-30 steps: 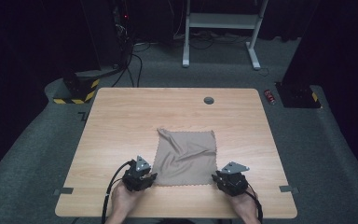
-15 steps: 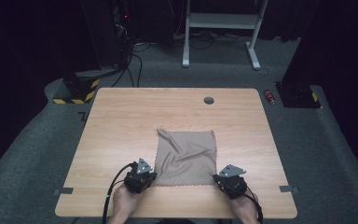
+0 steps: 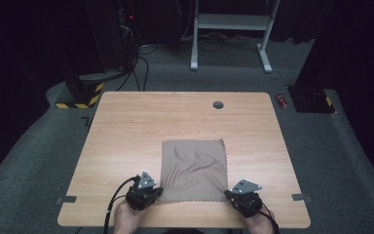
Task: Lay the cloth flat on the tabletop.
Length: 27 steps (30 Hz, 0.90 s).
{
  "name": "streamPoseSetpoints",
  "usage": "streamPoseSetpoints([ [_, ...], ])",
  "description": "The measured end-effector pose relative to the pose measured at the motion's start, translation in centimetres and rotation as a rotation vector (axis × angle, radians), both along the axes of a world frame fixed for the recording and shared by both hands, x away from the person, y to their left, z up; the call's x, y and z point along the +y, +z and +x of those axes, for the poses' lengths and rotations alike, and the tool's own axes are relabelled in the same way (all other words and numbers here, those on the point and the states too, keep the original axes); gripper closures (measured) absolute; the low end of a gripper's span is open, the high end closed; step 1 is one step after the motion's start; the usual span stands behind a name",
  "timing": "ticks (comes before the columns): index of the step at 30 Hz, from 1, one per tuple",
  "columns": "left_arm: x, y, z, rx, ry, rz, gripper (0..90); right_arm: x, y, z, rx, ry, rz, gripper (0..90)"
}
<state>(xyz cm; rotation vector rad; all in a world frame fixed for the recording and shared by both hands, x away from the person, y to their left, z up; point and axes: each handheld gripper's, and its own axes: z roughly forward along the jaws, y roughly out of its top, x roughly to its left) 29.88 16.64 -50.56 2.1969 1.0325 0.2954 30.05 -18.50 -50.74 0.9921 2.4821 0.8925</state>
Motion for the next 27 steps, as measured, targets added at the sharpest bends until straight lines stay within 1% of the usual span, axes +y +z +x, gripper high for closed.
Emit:
streamPoseSetpoints([
  [4,0.1,-0.1,-0.2,0.02,0.003,0.001,88.0,0.0,0.1,-0.2,0.021,0.013,0.006,88.7],
  [5,0.2,0.0,-0.1,0.018,0.006,0.003,86.3,0.0,0.2,-0.2,0.019,0.011,0.012,87.0],
  [6,0.3,0.1,-0.1,0.017,0.02,-0.005,83.1,0.0,0.3,-0.1,0.016,0.007,0.023,84.3],
  [7,0.4,0.2,0.0,0.01,0.024,-0.006,80.1,-0.1,0.5,0.2,0.008,0.003,0.039,82.4],
  [9,0.6,0.6,0.5,-0.007,0.051,-0.011,74.0,0.0,0.9,0.6,-0.006,-0.006,0.061,80.2],
  [10,0.6,0.8,1.1,-0.023,0.064,-0.009,71.4,0.1,1.0,1.0,-0.015,-0.012,0.067,79.1],
  [11,0.5,0.8,1.5,-0.025,0.076,-0.012,68.0,0.3,1.1,1.6,-0.025,-0.021,0.068,76.7],
  [13,0.4,1.0,3.1,-0.028,0.097,-0.008,63.5,0.6,1.0,2.9,-0.032,-0.038,0.066,74.7],
  [15,0.1,1.0,4.3,-0.035,0.111,-0.004,61.0,0.7,0.7,4.8,-0.026,-0.073,0.085,74.2],
  [16,-0.1,0.9,5.2,-0.031,0.12,-0.003,59.5,0.7,0.7,5.3,-0.019,-0.085,0.095,74.3],
  [17,-0.3,0.8,5.8,-0.036,0.125,-0.001,57.8,0.8,0.6,6.1,-0.012,-0.106,0.106,74.3],
  [18,-0.5,0.6,6.4,-0.038,0.137,0.004,57.1,0.9,0.5,6.5,-0.016,-0.115,0.101,74.3],
  [19,-0.7,0.5,6.7,-0.034,0.145,0.008,55.6,1.0,0.4,6.8,-0.02,-0.118,0.096,74.1],
  [20,-0.9,0.4,7.2,-0.039,0.148,0.012,54.4,1.1,0.4,7.0,-0.02,-0.118,0.094,74.0],
  [22,-1.3,0.2,8.0,-0.056,0.158,0.036,53.9,1.3,0.3,7.4,-0.022,-0.12,0.084,74.0],
  [24,-1.5,0.0,8.6,-0.058,0.165,0.055,53.4,1.4,0.1,7.7,-0.012,-0.12,0.073,74.0],
  [26,-1.5,-0.3,9.2,-0.056,0.171,0.092,53.4,1.3,-0.3,8.1,0.007,-0.116,0.05,73.9],
  [27,-1.4,-0.5,9.4,-0.06,0.169,0.113,53.4,1.1,-0.6,8.2,0.015,-0.111,0.048,74.1],
])
